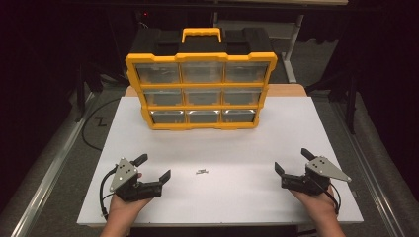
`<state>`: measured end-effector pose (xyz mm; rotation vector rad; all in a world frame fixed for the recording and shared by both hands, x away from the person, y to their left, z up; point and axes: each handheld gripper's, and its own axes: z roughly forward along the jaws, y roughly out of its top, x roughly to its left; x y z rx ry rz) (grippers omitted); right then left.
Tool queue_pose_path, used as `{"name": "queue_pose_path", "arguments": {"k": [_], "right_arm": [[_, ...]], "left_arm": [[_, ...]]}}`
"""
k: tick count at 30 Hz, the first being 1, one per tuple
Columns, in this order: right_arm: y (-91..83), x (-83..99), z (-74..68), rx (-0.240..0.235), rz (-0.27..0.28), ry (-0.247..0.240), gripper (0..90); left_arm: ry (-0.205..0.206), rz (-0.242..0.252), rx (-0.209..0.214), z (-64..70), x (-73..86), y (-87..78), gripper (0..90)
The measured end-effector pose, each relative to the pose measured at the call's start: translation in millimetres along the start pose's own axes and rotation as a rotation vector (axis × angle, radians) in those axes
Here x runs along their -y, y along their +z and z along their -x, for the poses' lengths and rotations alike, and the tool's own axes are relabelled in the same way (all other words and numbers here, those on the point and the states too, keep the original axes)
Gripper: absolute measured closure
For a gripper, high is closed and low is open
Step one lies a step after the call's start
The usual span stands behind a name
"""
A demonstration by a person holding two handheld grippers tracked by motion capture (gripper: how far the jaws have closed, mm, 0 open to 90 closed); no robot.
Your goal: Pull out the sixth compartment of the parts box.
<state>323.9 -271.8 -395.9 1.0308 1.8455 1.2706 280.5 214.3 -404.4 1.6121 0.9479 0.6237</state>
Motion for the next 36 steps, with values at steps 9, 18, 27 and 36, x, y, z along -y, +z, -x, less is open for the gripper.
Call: {"name": "queue_pose_path", "arguments": {"k": [9, 18, 27, 36], "right_arm": [[4.8, -3.0, -3.1, 0.013, -0.010, -0.026, 0.9], [14.8, -8.0, -8.0, 0.025, -0.016, -0.096, 0.9], [29.0, -24.4, -16.7, 0.040, -0.033, -0.165, 0.9], [41.4, -39.5, -19.3, 0.047, -0.040, -0.198, 0.9]], "left_arm": [[0.005, -0.005, 0.013, -1.6, -0.3, 1.3, 6.0], [0.012, -0.005, 0.019, -2.7, -0.8, 1.1, 6.0], [0.011, -0.017, 0.014, -3.2, -0.9, 3.1, 3.5], [0.027, -0.015, 0.028, -2.4, -2.2, 1.4, 2.1]]}}
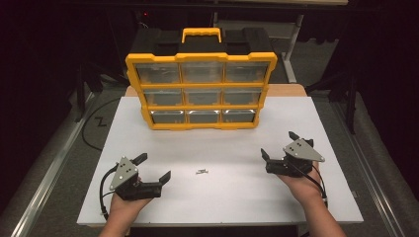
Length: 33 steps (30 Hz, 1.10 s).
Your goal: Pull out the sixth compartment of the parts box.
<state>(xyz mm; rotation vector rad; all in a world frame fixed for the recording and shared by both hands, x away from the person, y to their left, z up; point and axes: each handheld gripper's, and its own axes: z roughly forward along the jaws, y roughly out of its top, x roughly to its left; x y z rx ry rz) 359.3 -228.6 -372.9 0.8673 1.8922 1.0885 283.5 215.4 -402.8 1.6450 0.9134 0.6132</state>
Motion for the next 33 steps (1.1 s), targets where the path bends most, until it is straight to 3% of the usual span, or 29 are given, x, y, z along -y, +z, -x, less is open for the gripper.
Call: {"name": "queue_pose_path", "arguments": {"k": [11, 15, 21, 25, 29, 30, 33], "right_arm": [[21.0, -13.5, -10.1, -0.022, -0.003, -0.047, 0.9], [30.1, -16.8, -16.5, -0.021, 0.006, -0.086, 0.9], [34.6, -10.2, -26.1, 0.010, -0.012, -0.152, 0.9], [35.8, -4.8, -34.5, 0.028, -0.017, -0.223, 0.9], [37.3, -0.8, -39.1, 0.030, -0.025, -0.225, 1.0], [37.7, 0.1, -39.3, 0.031, -0.032, -0.249, 0.9], [38.2, 3.3, -41.6, 0.042, -0.051, -0.257, 1.0]], "left_arm": [[-0.015, -0.006, 0.016, -0.8, 0.9, 1.7, 1.6], [-0.018, -0.007, 0.014, -0.8, 1.1, 1.9, 1.6], [-0.020, -0.018, 0.015, -0.2, 4.3, 3.8, 1.3], [-0.028, -0.010, 0.028, 0.9, 4.6, 4.7, 1.9], [-0.024, 0.005, 0.031, 2.0, 4.6, 4.6, 2.0], [-0.024, 0.004, 0.032, 2.0, 4.6, 4.6, 2.0], [-0.024, 0.004, 0.035, 1.8, 4.6, 4.3, 2.0]]}}
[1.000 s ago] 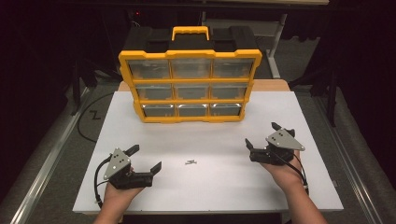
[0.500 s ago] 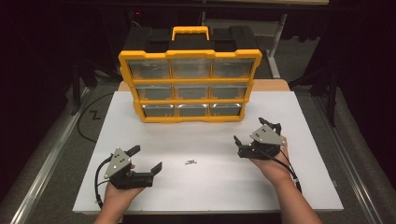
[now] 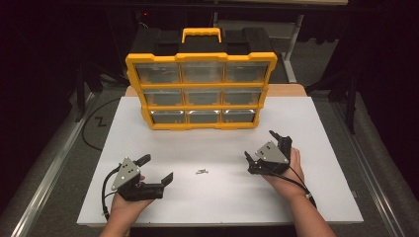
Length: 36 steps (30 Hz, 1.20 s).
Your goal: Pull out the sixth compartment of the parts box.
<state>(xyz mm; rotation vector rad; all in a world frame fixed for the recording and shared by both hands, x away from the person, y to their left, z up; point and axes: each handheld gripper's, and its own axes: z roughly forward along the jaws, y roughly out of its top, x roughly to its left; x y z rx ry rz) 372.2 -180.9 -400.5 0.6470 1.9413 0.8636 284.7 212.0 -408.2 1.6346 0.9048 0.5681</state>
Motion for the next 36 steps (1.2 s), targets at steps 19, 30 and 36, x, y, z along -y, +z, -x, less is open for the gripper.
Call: {"name": "queue_pose_path", "arguments": {"k": [19, 30, 36], "right_arm": [[-7.1, -1.1, -14.4, 0.059, -0.009, -0.242, 0.9], [-8.2, -1.0, -19.8, 0.079, -0.014, -0.351, 1.0], [-7.9, -0.6, -23.7, 0.093, -0.005, -0.417, 1.1]], "left_arm": [[-0.009, -0.002, 0.012, 0.6, -0.5, -1.0, 2.2], [-0.004, -0.012, 0.015, 0.2, -0.2, -0.8, 2.2], [-0.005, -0.013, 0.018, 0.2, -0.3, -0.7, 2.2]]}}
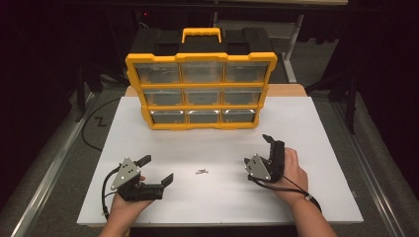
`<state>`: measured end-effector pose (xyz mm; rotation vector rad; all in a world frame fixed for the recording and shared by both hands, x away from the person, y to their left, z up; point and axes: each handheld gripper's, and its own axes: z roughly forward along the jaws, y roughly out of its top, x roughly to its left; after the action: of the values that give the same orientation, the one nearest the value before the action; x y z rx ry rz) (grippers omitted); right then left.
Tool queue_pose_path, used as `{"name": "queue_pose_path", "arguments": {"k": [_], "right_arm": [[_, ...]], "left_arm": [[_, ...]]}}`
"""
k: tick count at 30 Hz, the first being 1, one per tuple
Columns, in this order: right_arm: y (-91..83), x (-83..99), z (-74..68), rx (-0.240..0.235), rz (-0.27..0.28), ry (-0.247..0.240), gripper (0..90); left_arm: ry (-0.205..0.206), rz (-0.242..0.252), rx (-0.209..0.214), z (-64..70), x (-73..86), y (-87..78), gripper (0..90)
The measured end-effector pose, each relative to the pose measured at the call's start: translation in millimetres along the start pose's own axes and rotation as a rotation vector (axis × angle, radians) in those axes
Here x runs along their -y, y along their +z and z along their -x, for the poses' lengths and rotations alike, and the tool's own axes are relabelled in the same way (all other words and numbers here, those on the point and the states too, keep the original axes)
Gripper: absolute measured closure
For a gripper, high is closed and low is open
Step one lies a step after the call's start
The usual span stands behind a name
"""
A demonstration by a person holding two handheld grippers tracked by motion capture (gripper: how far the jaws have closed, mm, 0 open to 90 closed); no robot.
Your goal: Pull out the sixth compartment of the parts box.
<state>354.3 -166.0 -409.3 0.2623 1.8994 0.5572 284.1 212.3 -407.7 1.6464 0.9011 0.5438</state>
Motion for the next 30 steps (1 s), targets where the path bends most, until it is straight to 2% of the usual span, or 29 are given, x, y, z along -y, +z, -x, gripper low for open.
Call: {"name": "queue_pose_path", "arguments": {"k": [7, 11, 12, 16, 23, 27, 29, 30], "right_arm": [[-1.0, -2.6, -3.1, 0.018, 0.012, -0.074, 1.8], [-1.2, -3.5, -6.9, 0.029, -0.004, -0.090, 1.9], [-0.6, -3.8, -7.0, 0.034, -0.003, -0.114, 1.9], [0.2, -4.3, -9.4, 0.040, -0.017, -0.152, 1.9], [2.2, -4.8, -12.1, 0.054, -0.029, -0.195, 1.9], [2.5, -5.9, -13.6, 0.082, -0.037, -0.232, 2.4], [3.4, -6.9, -15.8, 0.080, -0.038, -0.225, 2.6], [4.3, -7.8, -16.1, 0.082, -0.032, -0.240, 2.8]], "left_arm": [[0.003, -0.001, 0.003, 0.1, 0.1, 0.1, 2.3], [0.009, -0.001, 0.003, 0.4, 0.1, 0.1, 2.3], [0.009, 0.000, 0.003, 0.5, 0.1, 0.1, 2.3], [0.014, 0.000, 0.004, 0.4, 0.0, -0.2, 2.3], [0.016, -0.001, 0.010, 0.9, 0.1, 0.1, 2.3], [0.018, 0.001, 0.009, 1.5, 0.0, 0.5, 2.3], [0.025, 0.001, 0.009, 1.7, -0.1, 0.5, 2.3], [0.026, 0.002, 0.008, 2.1, -0.1, 0.3, 2.3]]}}
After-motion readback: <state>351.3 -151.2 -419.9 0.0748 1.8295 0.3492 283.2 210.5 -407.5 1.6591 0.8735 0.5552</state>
